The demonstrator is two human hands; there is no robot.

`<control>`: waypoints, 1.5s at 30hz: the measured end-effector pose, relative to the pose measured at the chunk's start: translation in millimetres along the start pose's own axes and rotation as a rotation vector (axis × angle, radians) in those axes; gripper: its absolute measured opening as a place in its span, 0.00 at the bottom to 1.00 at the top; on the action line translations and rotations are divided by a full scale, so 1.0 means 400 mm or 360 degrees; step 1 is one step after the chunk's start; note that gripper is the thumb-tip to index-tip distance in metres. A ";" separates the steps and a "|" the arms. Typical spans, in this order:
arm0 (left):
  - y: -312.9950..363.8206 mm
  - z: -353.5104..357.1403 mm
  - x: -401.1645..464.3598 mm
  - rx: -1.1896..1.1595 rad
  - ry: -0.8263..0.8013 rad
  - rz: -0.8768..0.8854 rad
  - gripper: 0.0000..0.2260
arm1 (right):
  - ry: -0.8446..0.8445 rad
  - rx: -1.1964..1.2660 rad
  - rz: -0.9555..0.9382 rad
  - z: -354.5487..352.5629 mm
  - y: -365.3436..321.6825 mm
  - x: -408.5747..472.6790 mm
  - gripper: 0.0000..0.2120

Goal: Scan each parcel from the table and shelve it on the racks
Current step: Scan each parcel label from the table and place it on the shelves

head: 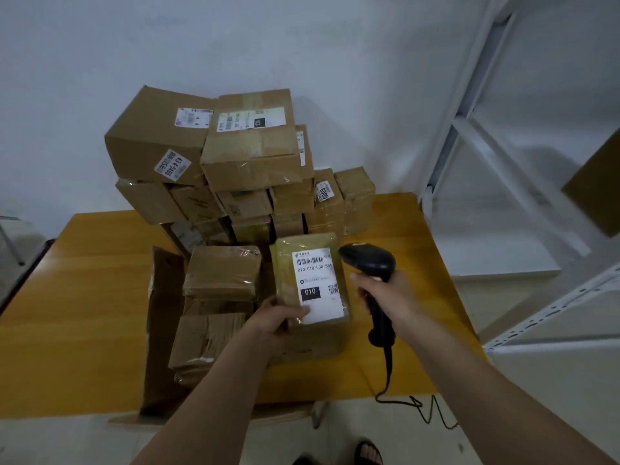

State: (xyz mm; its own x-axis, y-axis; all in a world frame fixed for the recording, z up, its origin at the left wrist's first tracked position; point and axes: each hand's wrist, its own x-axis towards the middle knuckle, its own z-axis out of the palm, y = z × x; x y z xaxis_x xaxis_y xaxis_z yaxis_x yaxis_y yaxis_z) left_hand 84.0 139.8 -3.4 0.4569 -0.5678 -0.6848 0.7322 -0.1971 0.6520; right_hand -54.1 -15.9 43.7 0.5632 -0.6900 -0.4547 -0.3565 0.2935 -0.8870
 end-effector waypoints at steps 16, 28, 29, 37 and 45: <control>0.004 0.023 0.031 -0.0227 0.0133 0.0286 0.45 | -0.0198 -0.0292 -0.0306 -0.002 -0.044 -0.114 0.12; -0.017 0.012 0.061 -0.0086 -0.0016 0.0346 0.42 | -0.0183 -0.0306 -0.0306 0.011 -0.009 -0.141 0.10; -0.020 0.018 0.062 -0.0060 -0.0051 0.0330 0.43 | -0.0176 -0.0263 -0.0302 0.005 -0.006 -0.145 0.11; -0.015 0.084 0.027 0.0614 -0.0607 0.0014 0.46 | -0.0535 0.0260 -0.0314 -0.187 -0.037 -0.205 0.14; -0.062 0.371 -0.068 0.1087 -0.1051 -0.0039 0.41 | -0.0440 0.0305 -0.0428 -0.485 -0.009 -0.308 0.08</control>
State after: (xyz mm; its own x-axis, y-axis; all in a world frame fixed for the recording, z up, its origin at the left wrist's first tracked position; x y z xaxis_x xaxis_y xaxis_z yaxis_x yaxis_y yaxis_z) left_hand -21.8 41.5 47.5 -0.0856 -0.8531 -0.5147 0.1888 -0.5211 0.8323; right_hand -266.7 -60.3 118.4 0.8052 -0.5629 -0.1865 -0.0395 0.2630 -0.9640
